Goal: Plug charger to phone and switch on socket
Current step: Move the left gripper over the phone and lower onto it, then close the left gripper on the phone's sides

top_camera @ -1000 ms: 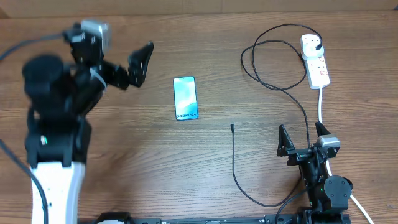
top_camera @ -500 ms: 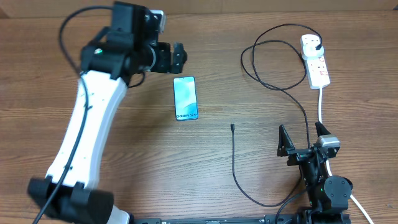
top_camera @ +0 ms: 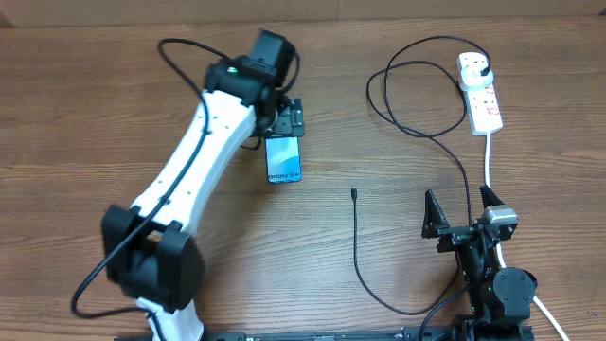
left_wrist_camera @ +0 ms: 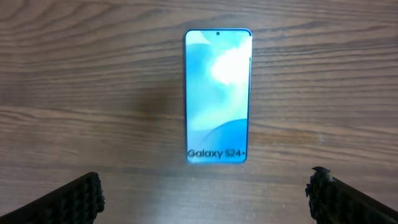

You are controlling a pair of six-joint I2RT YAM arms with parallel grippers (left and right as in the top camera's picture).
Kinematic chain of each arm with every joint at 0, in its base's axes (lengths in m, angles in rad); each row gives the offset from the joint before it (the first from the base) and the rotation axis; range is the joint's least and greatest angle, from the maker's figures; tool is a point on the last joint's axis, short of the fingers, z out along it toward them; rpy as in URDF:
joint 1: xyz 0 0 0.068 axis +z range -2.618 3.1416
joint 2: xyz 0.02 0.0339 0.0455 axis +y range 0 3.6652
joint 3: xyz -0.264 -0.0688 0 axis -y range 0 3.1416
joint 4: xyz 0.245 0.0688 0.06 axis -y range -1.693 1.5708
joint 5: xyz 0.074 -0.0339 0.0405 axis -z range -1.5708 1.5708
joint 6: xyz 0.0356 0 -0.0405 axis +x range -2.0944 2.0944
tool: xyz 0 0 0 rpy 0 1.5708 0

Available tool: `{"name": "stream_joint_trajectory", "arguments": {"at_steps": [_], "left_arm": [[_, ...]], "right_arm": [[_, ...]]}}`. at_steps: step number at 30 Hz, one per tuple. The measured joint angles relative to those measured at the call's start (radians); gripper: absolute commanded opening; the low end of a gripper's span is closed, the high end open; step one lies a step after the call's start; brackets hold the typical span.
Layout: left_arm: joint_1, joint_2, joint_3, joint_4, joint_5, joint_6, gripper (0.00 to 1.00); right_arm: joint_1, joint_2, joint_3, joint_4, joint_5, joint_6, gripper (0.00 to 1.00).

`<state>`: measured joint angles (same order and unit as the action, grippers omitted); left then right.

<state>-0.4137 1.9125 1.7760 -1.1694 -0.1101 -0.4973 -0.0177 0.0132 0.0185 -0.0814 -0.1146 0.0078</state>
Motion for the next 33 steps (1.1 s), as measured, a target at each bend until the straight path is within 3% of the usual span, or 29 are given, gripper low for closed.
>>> {"name": "stream_joint_trajectory", "arguments": {"at_steps": [7,22,33], "left_arm": [[-0.012,0.086,0.000,0.101,0.002,-0.013,1.00],[-0.005,0.264,0.001,0.085,0.118,-0.021,1.00],[-0.005,0.322,0.001,0.085,0.117,0.000,1.00]], "right_arm": [[0.000,0.000,0.000,0.000,-0.001,0.000,1.00],[0.000,0.000,0.000,0.000,0.000,0.000,1.00],[0.000,0.000,0.000,0.000,0.000,0.000,1.00]]}}
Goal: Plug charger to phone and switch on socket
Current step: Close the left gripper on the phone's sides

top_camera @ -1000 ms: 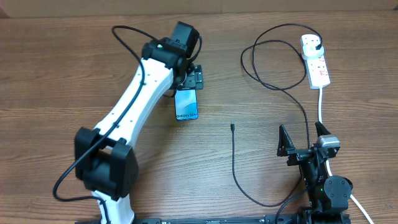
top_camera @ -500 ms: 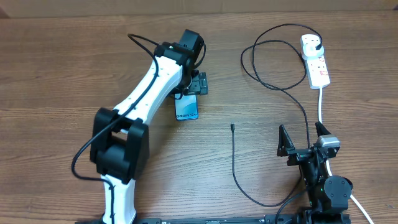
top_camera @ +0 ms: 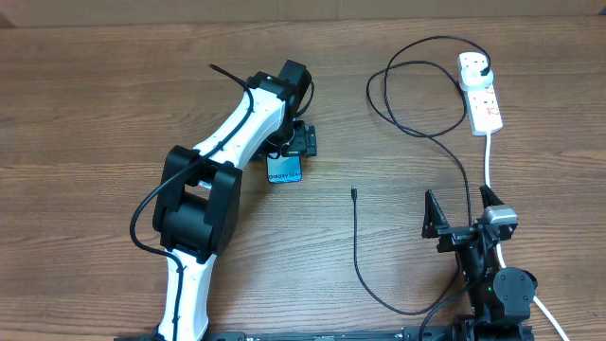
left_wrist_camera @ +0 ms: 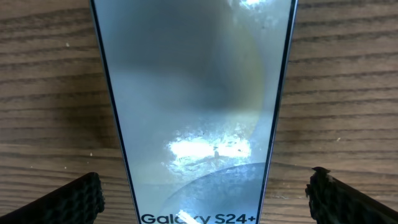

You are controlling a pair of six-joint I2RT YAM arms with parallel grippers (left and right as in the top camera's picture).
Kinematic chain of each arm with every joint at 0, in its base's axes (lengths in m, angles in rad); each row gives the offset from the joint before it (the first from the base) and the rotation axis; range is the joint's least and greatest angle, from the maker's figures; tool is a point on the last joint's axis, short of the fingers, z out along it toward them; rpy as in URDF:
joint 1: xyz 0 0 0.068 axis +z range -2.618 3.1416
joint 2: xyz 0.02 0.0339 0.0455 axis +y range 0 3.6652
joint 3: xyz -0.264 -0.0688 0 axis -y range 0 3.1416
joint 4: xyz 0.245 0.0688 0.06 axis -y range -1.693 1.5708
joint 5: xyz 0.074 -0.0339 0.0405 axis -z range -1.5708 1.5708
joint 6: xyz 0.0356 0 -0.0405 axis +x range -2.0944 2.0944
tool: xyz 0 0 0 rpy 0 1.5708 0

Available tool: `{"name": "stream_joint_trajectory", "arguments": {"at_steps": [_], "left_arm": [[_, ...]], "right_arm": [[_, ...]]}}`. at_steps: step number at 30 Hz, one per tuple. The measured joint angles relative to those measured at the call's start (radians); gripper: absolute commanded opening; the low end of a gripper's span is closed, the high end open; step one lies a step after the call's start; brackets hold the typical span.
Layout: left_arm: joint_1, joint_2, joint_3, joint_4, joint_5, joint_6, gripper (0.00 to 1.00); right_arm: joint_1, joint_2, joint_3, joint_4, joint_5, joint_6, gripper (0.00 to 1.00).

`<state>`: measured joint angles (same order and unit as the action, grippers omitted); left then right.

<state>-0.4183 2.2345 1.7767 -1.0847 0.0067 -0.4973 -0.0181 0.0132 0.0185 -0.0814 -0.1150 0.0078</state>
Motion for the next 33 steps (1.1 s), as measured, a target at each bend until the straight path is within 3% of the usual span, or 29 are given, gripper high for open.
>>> {"name": "stream_joint_trajectory", "arguments": {"at_steps": [15,33], "left_arm": [[0.069,0.001,0.000,0.043,0.037,0.045,1.00],[0.016,0.009,0.001,0.042,0.019,0.055,1.00]], "right_arm": [[0.000,0.000,0.000,0.000,0.000,0.000,1.00],[0.000,0.000,0.000,0.000,0.000,0.000,1.00]]}}
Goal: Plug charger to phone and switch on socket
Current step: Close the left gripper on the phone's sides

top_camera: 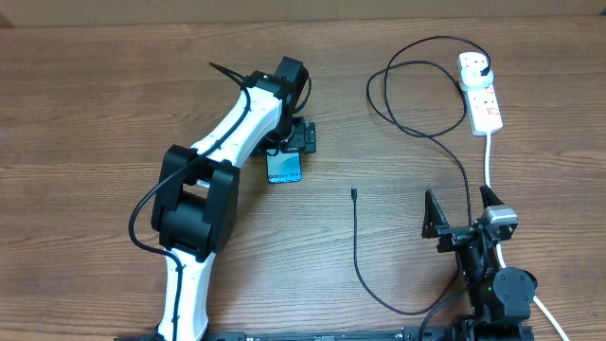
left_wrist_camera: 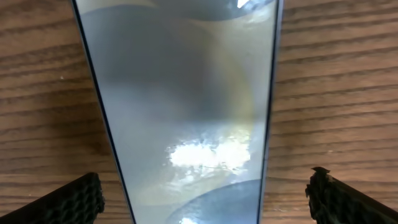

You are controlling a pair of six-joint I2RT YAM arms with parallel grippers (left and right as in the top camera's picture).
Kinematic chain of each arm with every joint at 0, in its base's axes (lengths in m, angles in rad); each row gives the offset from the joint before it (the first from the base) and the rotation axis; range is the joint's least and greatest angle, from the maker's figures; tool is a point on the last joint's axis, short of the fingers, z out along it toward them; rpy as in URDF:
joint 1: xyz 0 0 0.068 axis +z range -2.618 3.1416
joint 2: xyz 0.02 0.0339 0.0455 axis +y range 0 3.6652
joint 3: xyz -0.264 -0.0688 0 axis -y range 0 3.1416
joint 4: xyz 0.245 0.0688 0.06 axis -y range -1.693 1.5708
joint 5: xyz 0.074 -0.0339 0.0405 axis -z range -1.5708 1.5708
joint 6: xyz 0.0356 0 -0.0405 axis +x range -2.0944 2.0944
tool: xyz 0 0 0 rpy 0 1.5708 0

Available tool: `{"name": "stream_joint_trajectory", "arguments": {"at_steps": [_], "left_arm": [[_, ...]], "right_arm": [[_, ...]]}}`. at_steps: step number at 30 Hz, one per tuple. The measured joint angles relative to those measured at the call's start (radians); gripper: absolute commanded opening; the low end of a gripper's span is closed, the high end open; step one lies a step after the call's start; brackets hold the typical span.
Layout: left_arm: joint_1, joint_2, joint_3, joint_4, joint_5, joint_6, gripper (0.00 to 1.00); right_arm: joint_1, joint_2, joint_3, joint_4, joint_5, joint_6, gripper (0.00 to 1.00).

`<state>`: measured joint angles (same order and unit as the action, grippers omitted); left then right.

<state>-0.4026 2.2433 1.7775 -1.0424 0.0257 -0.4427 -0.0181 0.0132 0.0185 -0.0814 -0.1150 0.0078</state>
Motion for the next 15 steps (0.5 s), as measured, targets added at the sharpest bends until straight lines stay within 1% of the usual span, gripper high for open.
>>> {"name": "stream_joint_trajectory", "arguments": {"at_steps": [15], "left_arm": [[0.000,0.033,0.000,0.001,-0.022,-0.002,1.00]], "right_arm": [[0.000,0.000,0.000,0.000,0.000,0.000,1.00]]}}
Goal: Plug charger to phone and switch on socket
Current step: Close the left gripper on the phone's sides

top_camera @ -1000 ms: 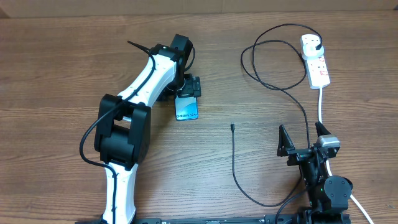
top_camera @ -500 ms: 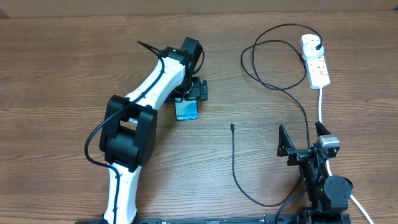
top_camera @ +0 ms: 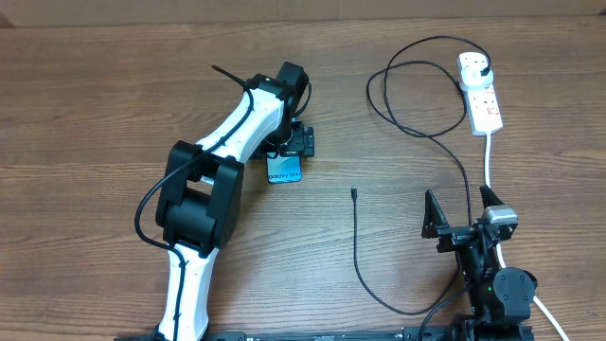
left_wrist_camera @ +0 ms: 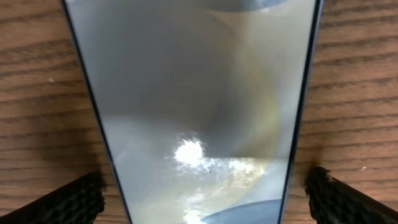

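The phone [left_wrist_camera: 193, 106] lies face up on the wooden table and fills the left wrist view. Overhead, only its lower end [top_camera: 284, 170] with the Galaxy lettering shows beyond the arm. My left gripper [top_camera: 290, 147] is low over the phone and open. One finger [left_wrist_camera: 68, 202] is off the phone's left edge and the other off its right edge, neither clearly touching. The black charger cable's free plug [top_camera: 352, 193] lies on the table to the right of the phone. The white socket strip [top_camera: 480, 93] is at the back right. My right gripper [top_camera: 461, 210] is open near the front edge.
The black cable [top_camera: 417, 123] loops from the plug in the socket strip across the right half of the table to the front. A white lead [top_camera: 489, 156] runs from the strip toward my right arm's base. The left arm lies diagonally over the left middle of the table [top_camera: 95, 114].
The phone looks wider and closer in the left wrist view, so my left gripper is lower over it. Fingers remain apart. Phone, cable and right arm have not moved.
At first my left gripper was open well above the phone, the whole phone in its view. Then it was much lower, the phone filling the view between the open fingers. It has since come slightly closer at each moment; the right arm stayed still.
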You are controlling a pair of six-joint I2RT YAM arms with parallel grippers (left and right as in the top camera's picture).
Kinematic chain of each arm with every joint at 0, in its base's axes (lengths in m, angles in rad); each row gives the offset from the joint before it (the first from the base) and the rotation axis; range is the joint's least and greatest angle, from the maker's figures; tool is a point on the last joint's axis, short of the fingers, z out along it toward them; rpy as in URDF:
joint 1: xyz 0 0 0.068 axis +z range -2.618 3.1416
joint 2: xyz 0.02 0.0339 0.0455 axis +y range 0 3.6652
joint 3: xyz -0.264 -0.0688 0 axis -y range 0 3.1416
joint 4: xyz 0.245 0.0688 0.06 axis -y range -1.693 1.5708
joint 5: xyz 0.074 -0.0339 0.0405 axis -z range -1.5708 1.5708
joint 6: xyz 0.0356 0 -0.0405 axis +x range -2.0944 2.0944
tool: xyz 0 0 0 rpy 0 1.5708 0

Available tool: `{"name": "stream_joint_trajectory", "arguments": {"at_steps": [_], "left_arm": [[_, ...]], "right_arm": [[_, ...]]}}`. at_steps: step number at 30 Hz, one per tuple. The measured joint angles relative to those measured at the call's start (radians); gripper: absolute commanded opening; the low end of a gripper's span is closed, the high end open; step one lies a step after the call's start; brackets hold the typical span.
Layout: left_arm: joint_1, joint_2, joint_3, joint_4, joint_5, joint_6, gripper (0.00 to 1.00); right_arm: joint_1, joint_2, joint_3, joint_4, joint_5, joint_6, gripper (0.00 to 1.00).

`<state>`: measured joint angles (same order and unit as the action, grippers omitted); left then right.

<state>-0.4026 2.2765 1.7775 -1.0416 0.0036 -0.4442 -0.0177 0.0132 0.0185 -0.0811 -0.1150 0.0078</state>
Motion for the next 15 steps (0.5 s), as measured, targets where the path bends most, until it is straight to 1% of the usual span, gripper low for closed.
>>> {"name": "stream_joint_trajectory", "arguments": {"at_steps": [15], "left_arm": [[0.000,0.000,0.000,0.001,-0.023,-0.017,1.00]], "right_arm": [[0.000,0.000,0.000,0.000,0.000,0.000,1.00]]}}
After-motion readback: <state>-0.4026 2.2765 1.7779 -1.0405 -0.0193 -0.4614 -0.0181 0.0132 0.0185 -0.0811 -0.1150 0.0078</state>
